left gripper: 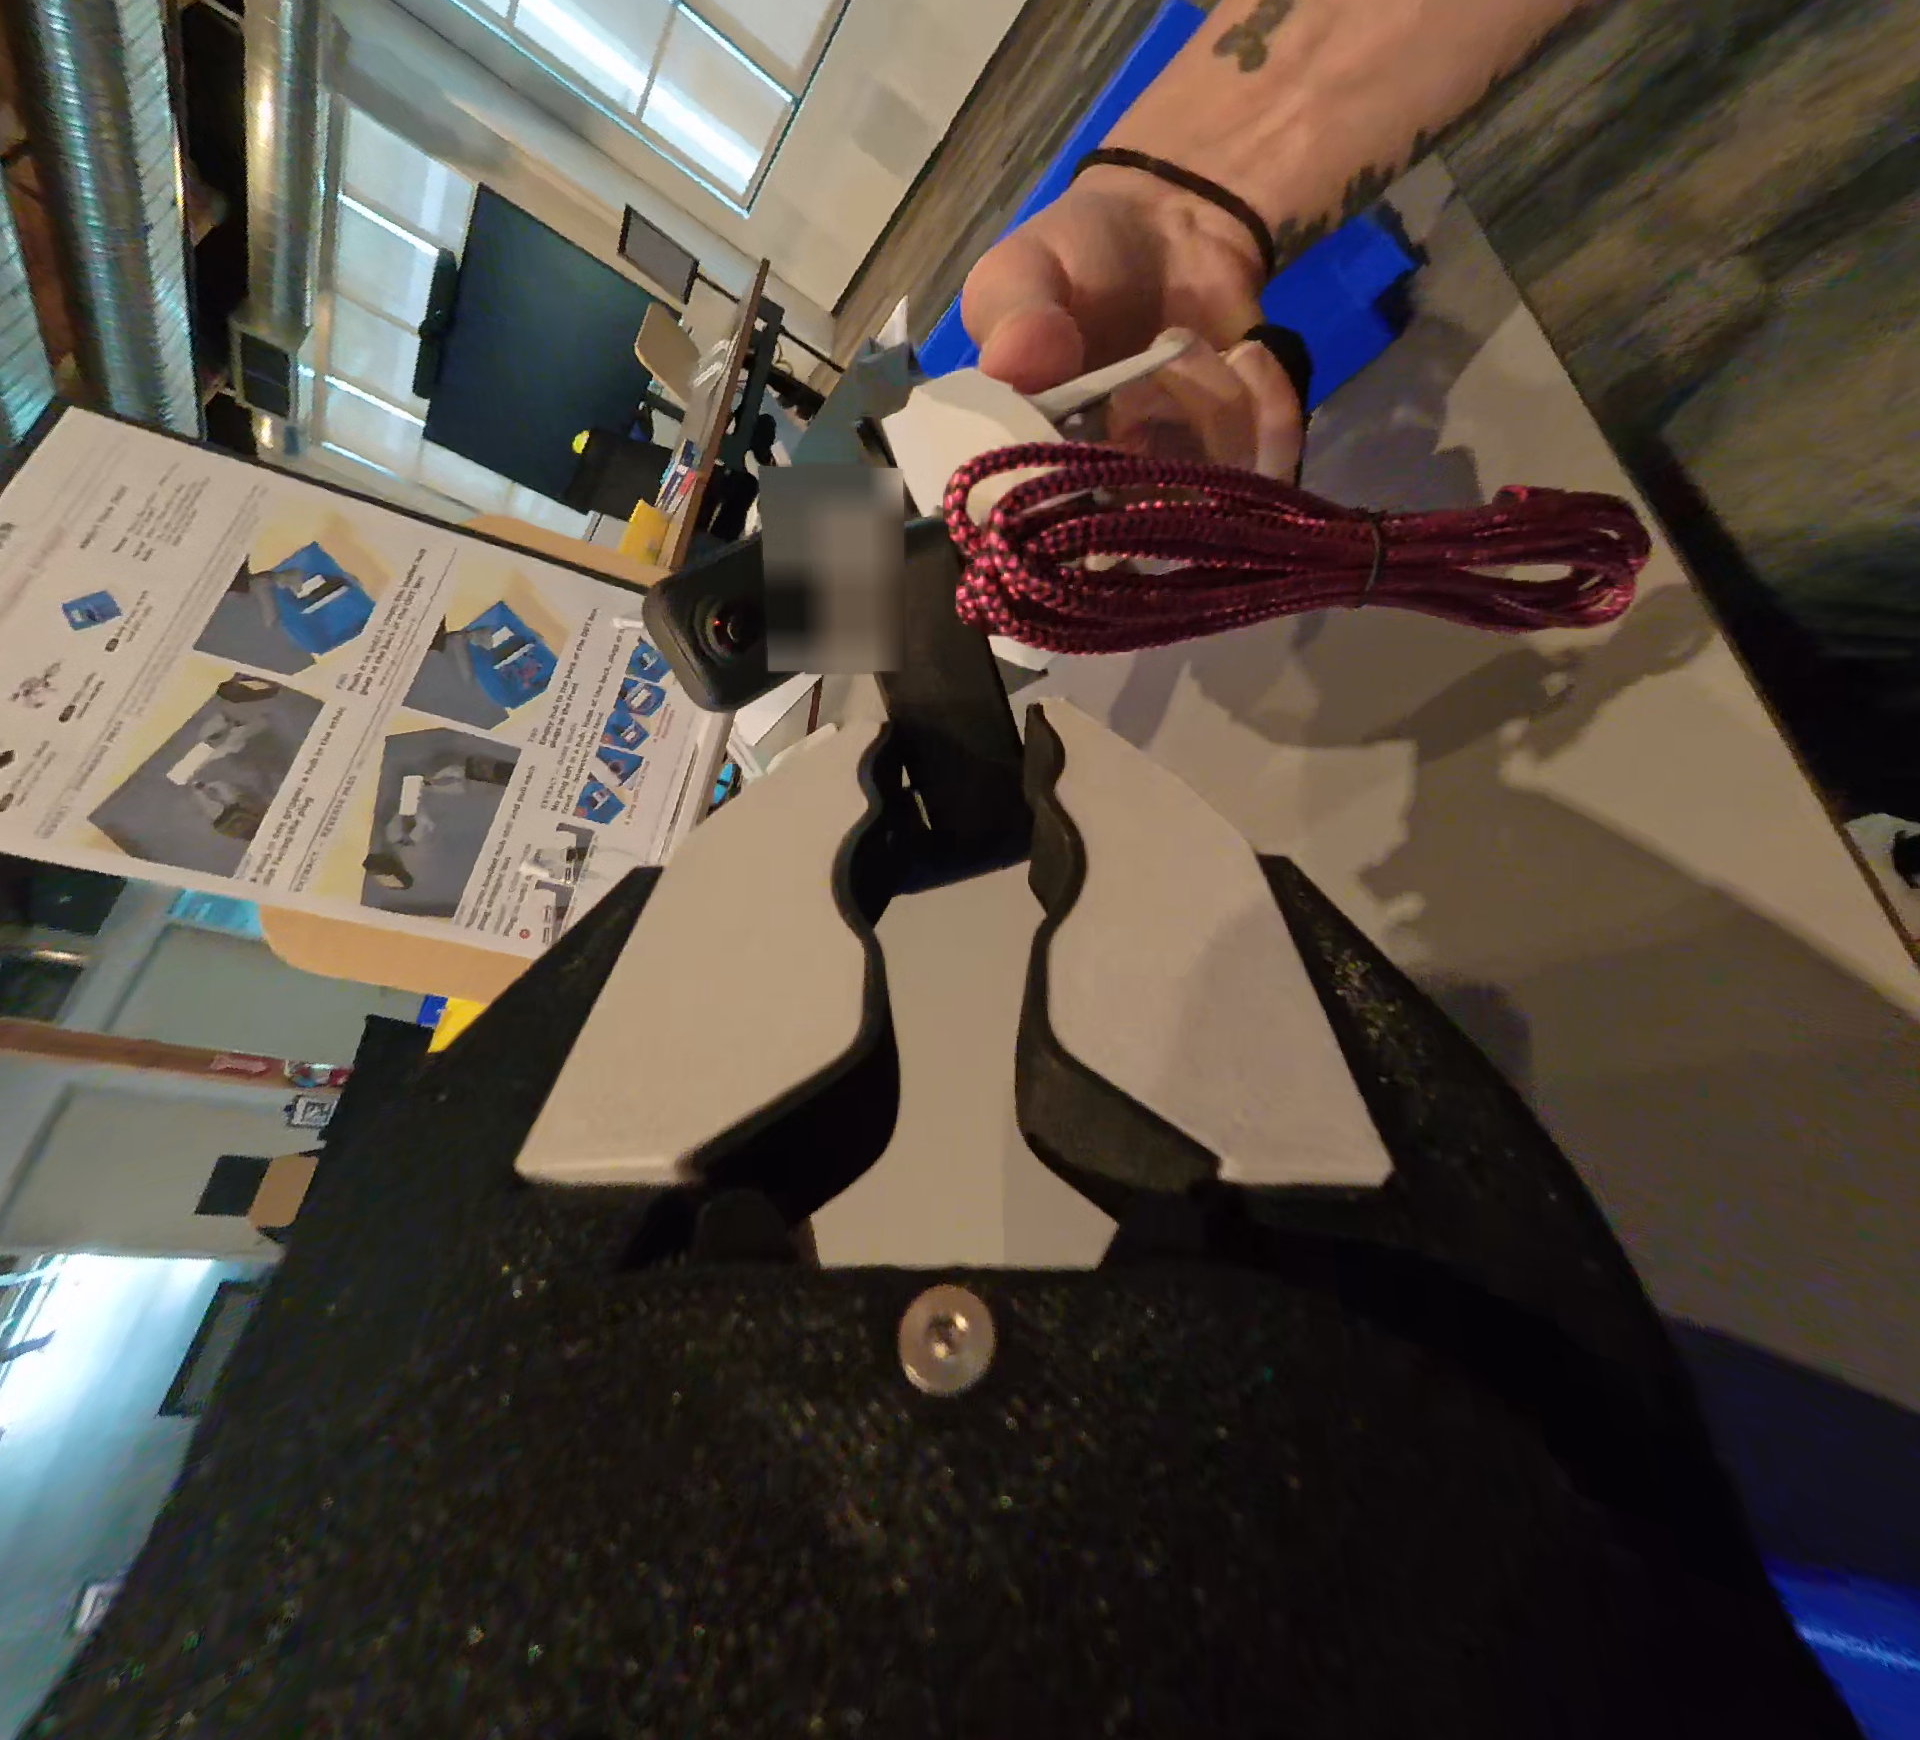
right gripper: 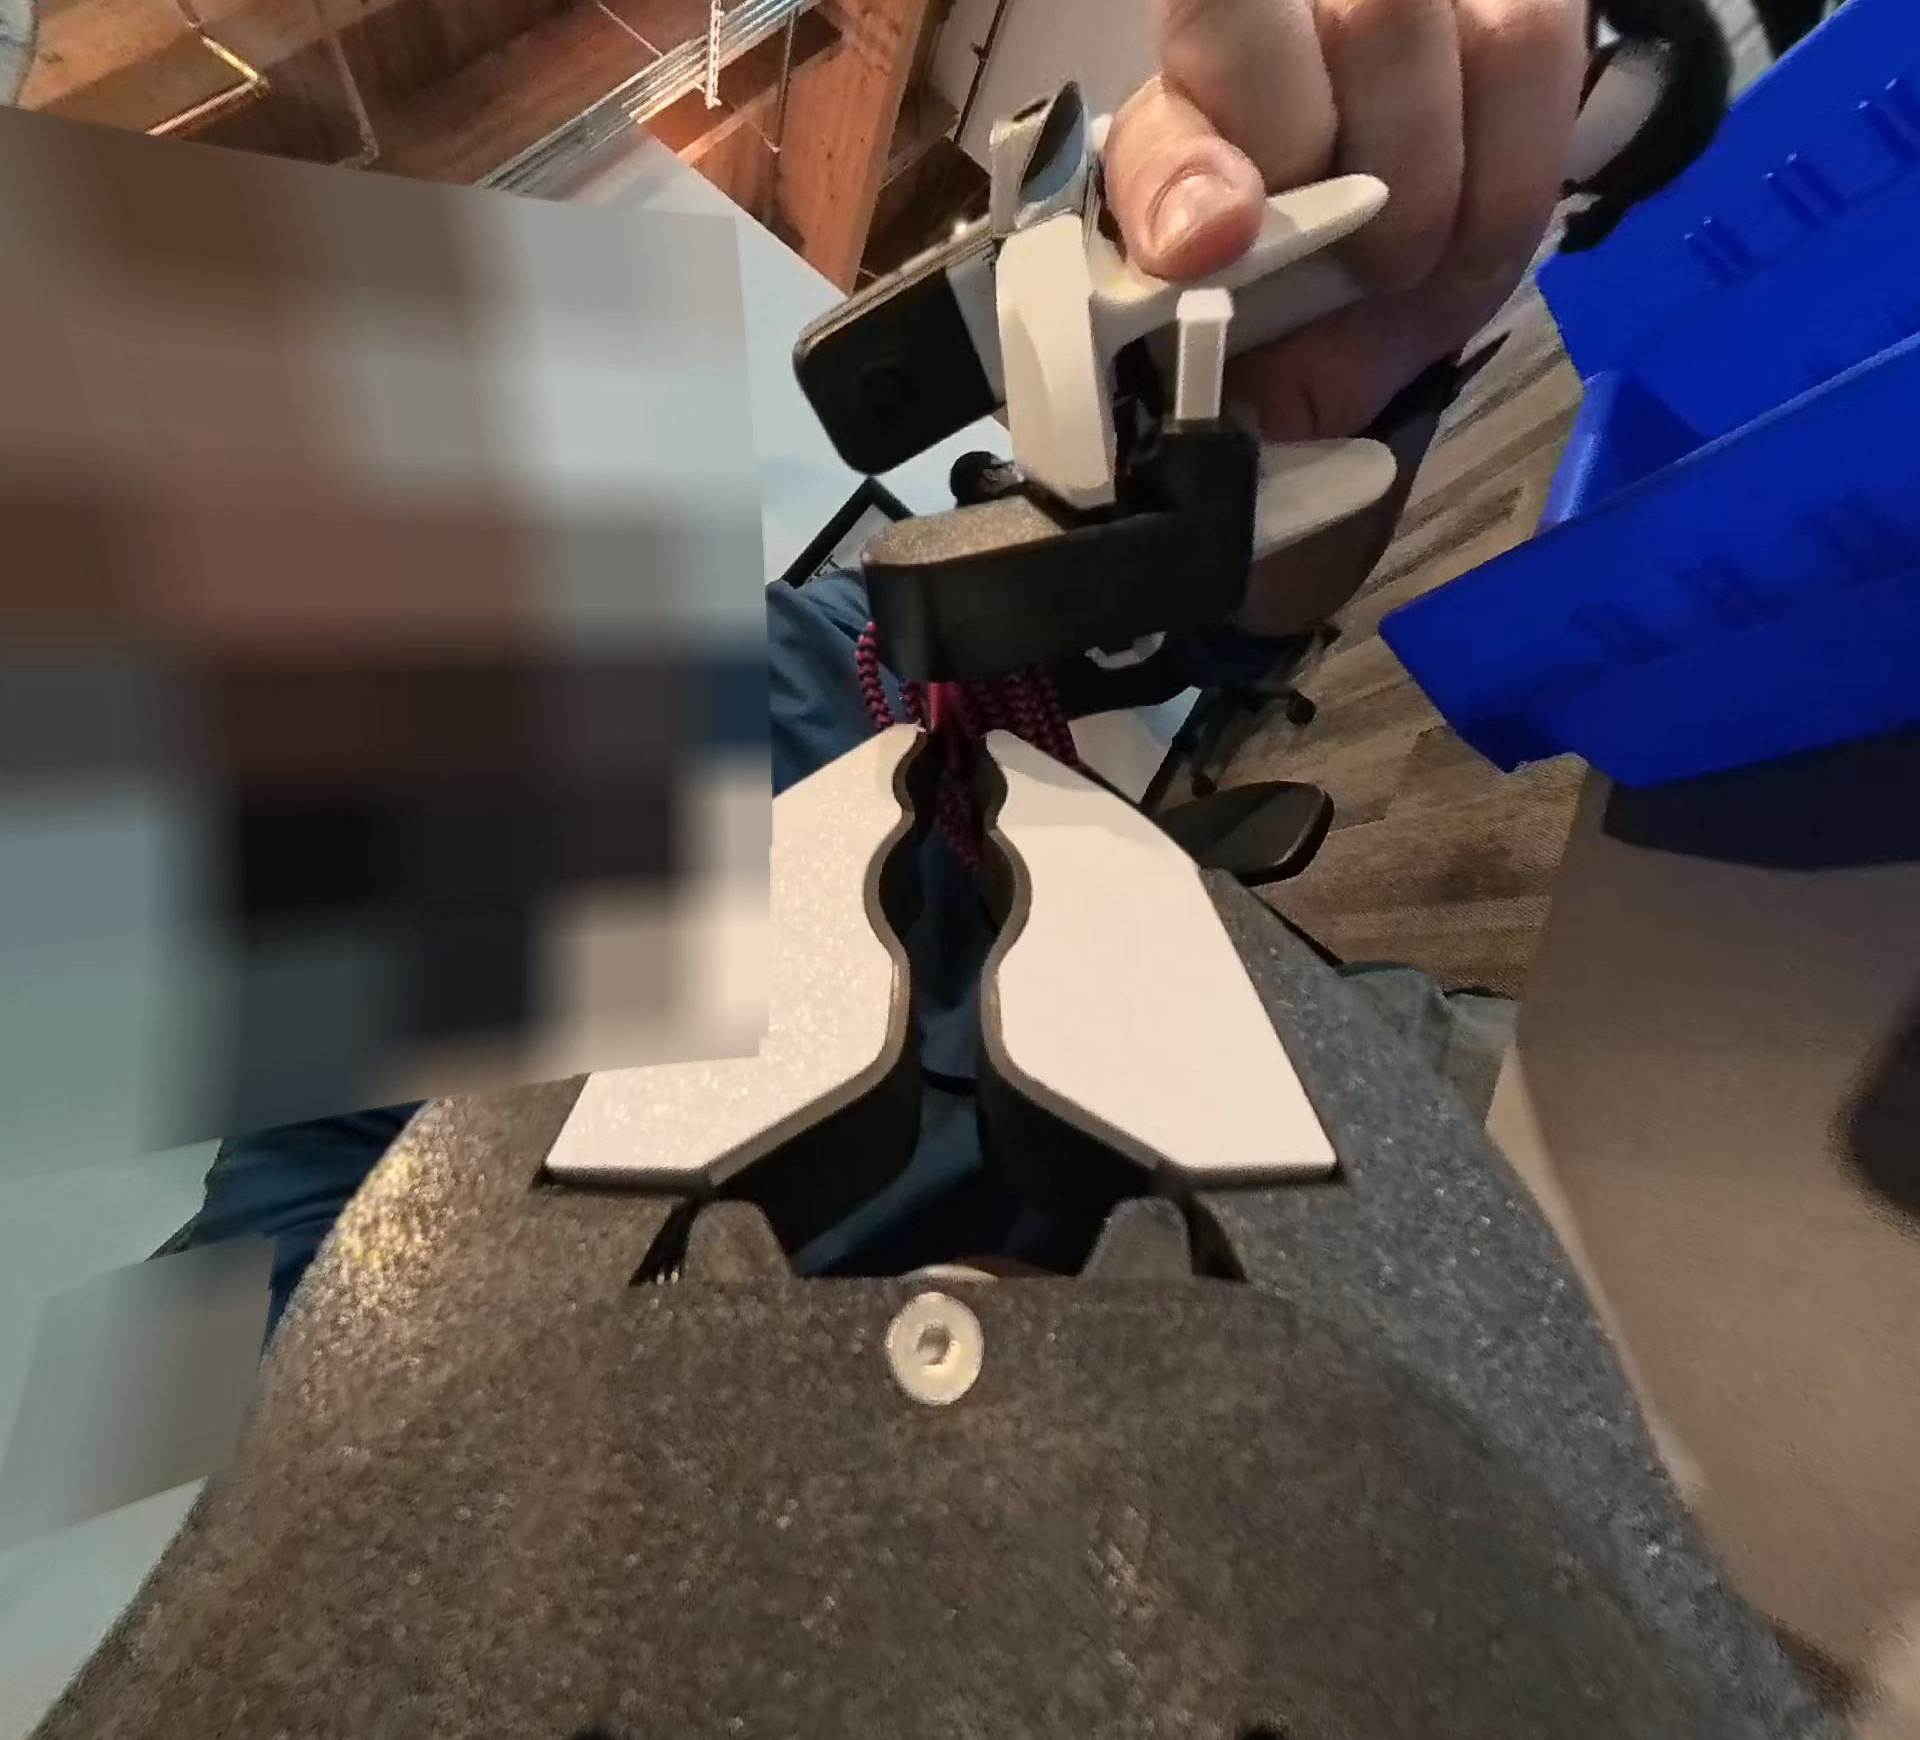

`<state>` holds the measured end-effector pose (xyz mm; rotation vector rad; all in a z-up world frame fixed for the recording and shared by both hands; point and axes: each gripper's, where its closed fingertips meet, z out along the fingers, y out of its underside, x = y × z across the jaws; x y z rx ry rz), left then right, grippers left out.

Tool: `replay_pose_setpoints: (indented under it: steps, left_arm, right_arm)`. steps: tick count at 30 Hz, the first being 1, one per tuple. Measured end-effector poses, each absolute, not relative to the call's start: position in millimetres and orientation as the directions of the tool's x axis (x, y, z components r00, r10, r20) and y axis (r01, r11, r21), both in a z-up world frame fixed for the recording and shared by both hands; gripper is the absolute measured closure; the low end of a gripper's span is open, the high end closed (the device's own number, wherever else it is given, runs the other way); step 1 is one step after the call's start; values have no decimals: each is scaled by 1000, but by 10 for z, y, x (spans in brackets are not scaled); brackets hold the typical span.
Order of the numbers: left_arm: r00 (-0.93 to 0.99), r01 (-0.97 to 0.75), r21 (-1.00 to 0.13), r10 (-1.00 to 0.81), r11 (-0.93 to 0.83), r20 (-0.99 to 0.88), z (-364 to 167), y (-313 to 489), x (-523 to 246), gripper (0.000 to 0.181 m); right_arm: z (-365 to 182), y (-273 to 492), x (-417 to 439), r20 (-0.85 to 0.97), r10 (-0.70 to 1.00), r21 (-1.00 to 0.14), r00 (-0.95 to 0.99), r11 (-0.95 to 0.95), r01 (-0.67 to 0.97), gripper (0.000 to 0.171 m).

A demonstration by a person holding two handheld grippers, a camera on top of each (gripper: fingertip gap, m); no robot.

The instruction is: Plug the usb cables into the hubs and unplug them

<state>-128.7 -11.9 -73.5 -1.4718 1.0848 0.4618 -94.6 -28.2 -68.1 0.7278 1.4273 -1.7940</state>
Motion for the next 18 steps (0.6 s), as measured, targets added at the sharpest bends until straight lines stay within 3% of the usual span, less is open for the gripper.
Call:
replay_pose_setpoints:
  steps: [9, 15, 18]
  left_arm:
    - [503, -832, -549, -304, 84, -809, -736, -89, -1361, 159]
    - [631, -733, -665, -225, 141, -743, -564, -45, -1484, 160]
    - [668, -691, -697, -199, 192, -717, -498, -60, -1490, 160]
  right_arm:
    - [-706, -258, -1023, -814, -155, -544, -559, -134, 829, 167]
    - [-562, -243, -1143, -785, -164, -546, -597, -272, 793, 164]
    - [-458, -264, -1095, -749, -190, -572, -635, -298, 764, 153]
